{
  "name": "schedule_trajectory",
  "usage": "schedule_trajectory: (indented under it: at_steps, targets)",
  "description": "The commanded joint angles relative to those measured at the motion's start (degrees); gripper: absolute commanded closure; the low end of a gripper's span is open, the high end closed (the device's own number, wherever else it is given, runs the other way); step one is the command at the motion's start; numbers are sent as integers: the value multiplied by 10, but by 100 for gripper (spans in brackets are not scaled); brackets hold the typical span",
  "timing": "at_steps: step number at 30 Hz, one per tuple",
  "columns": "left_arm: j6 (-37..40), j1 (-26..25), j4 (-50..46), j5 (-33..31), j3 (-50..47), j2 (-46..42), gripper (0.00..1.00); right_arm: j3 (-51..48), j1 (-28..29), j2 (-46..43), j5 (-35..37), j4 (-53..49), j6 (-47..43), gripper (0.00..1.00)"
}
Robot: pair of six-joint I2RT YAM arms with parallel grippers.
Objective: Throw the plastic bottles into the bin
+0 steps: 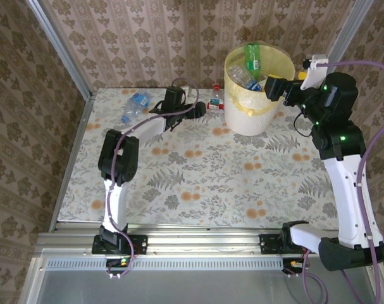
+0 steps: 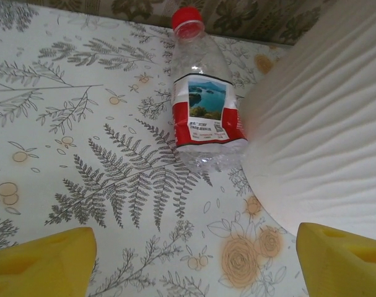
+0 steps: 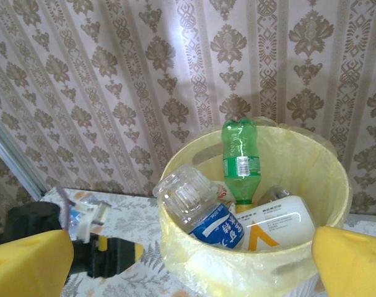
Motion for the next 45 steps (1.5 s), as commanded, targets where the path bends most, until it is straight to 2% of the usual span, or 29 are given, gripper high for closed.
schedule_trajectory:
  at_steps: [1, 15, 22, 36, 45]
  targets:
    - [-45, 9, 16, 43, 39, 29, 17, -9, 0, -18, -19, -10, 8, 0]
    - [-133, 14, 31, 104, 156, 148, 22, -20, 0, -42, -29, -32, -4, 0]
    - [-150, 8, 31, 103, 181, 180, 22, -28, 0, -47, -37, -37, -12, 0]
    - [-137, -8, -57, 90, 323, 263, 27, -49, 0, -61, -44, -40, -26, 0]
    - [-127, -14, -100, 79, 373, 295, 32, -55, 0, -66, -43, -38, -32, 0]
